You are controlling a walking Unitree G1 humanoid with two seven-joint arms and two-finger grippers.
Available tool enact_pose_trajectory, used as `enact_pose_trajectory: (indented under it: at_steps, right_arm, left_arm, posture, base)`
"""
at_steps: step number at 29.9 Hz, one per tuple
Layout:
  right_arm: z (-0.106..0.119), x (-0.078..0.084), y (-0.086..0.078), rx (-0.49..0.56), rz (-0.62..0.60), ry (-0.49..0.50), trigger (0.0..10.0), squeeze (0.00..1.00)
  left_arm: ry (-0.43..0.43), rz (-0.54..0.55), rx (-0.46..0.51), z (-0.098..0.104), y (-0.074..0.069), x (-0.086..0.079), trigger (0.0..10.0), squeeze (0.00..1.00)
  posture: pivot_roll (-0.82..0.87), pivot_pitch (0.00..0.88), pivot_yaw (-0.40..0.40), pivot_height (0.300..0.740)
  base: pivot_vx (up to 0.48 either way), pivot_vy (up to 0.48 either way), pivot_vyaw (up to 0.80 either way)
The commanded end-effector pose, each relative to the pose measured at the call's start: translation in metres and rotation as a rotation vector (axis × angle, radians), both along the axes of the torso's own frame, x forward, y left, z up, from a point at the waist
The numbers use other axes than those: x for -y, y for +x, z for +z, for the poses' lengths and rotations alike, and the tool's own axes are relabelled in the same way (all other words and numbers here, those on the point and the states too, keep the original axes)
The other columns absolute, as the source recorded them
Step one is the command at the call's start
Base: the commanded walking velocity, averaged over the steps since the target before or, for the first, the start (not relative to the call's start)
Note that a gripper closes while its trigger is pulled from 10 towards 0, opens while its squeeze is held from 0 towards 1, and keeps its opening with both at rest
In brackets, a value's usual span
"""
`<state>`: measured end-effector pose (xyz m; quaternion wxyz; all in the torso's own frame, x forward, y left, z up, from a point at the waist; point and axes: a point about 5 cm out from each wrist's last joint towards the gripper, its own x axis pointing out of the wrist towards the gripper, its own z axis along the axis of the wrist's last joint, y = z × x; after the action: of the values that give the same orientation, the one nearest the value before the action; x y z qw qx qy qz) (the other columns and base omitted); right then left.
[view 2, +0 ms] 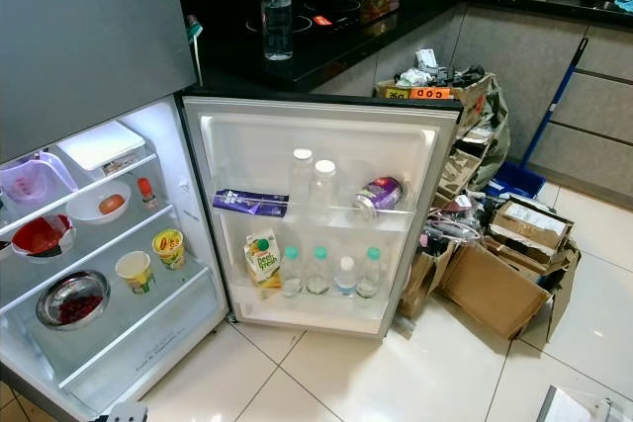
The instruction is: Restocking fridge
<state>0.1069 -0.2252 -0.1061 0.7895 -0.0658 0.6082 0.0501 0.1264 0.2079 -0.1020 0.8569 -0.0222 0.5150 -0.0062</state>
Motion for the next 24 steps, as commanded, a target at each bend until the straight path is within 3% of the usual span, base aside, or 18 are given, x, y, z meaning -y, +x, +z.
enact_pose_trajectory:
  at_steps: [1,8,13,19,24]
  right_arm:
    - [0.000,0.002,-0.001,-0.004,0.010,-0.016,10.0,0.00]
    - [-0.003,0.008,-0.018,-0.025,0.007,-0.031,10.0,0.00]
    - [-0.004,0.006,-0.021,-0.026,0.002,-0.027,10.0,0.00]
    - [-0.004,0.003,-0.018,-0.021,0.003,-0.021,10.0,0.00]
    - [-0.002,0.002,-0.011,-0.010,0.015,-0.019,10.0,0.00]
  left_arm:
    - [-0.017,-0.013,-0.011,-0.003,-0.006,0.007,10.0,0.00]
    - [-0.003,0.004,-0.060,-0.008,-0.026,0.004,10.0,0.00]
    - [0.015,-0.009,-0.079,-0.008,-0.033,-0.003,10.0,0.00]
    - [0.018,-0.032,-0.077,-0.008,-0.030,-0.003,10.0,0.00]
    - [0.025,-0.033,-0.044,-0.005,-0.016,0.000,10.0,0.00]
  posture:
    - [-0.09,0.000,-0.007,0.740]
    - [-0.07,0.000,-0.013,0.740]
    - [-0.07,0.000,-0.001,0.740]
    - [-0.07,0.000,-0.006,0.740]
    - [-0.08,0.000,-0.011,0.740]
  base:
    - [0.000,0.000,0.00]
    - [0.000,0.000,0.00]
    - [0.000,0.000,0.00]
    - [0.000,0.000,0.00]
    - [0.000,-0.145,0.00]
